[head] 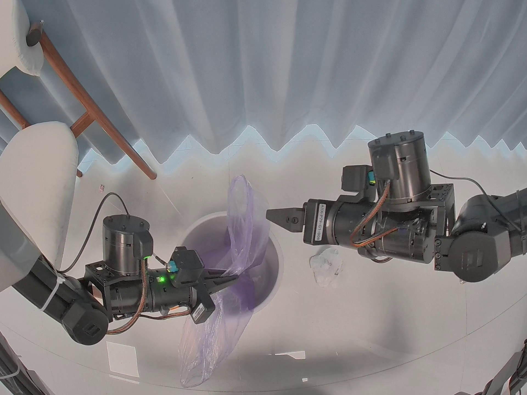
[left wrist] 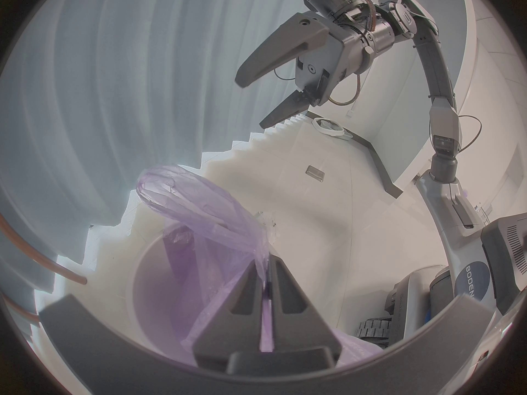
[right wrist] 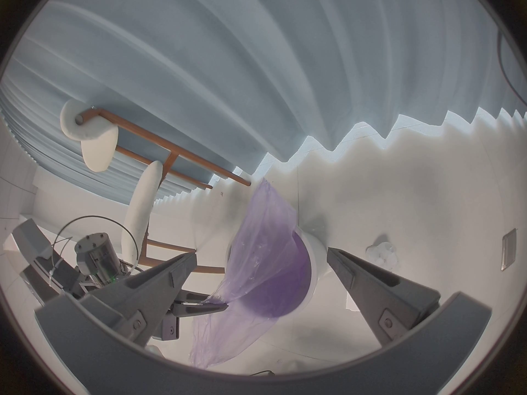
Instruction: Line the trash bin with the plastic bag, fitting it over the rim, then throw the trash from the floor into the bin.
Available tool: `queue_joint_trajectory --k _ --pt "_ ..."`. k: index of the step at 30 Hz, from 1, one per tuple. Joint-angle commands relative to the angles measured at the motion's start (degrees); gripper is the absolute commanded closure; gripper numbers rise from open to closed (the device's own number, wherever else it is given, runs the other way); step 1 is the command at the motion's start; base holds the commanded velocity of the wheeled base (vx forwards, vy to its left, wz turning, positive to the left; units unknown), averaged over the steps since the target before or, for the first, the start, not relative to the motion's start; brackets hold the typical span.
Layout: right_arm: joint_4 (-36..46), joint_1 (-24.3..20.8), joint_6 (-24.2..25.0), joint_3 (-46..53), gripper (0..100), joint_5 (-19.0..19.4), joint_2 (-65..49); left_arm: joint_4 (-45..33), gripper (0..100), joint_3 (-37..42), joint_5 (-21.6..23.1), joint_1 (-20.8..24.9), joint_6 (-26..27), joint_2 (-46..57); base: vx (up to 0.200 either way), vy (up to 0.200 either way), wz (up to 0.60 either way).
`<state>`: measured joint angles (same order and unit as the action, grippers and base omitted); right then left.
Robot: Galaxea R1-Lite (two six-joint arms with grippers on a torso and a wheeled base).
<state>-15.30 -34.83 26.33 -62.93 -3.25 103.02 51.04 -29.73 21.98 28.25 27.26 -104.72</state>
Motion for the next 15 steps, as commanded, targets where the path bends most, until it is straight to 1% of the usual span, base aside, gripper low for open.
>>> queue_joint_trajectory --k 1,6,11,15 --pt "0.01 -1.47 -0.05 -0.44 0 -0.88 2.36 0.02 100 -0.24 -0.01 0.41 -0.01 -0.93 0.0 0.0 0.0" --pt "-0.08 -2.61 -0.05 -0.44 0 -1.32 3.85 0.02 100 -0.33 -0.09 1.37 -0.01 -1.63 0.0 0.0 0.0" --pt "-0.08 -3.84 -0.05 -2.11 0 -3.78 6.84 0.02 100 -0.68 -0.27 2.43 -0.01 -1.98 0.0 0.0 0.0" --pt "-0.08 -4.37 -0.14 -3.52 0 -4.22 8.86 0.02 100 -0.68 -1.24 3.48 -0.01 -2.33 0.0 0.0 0.0"
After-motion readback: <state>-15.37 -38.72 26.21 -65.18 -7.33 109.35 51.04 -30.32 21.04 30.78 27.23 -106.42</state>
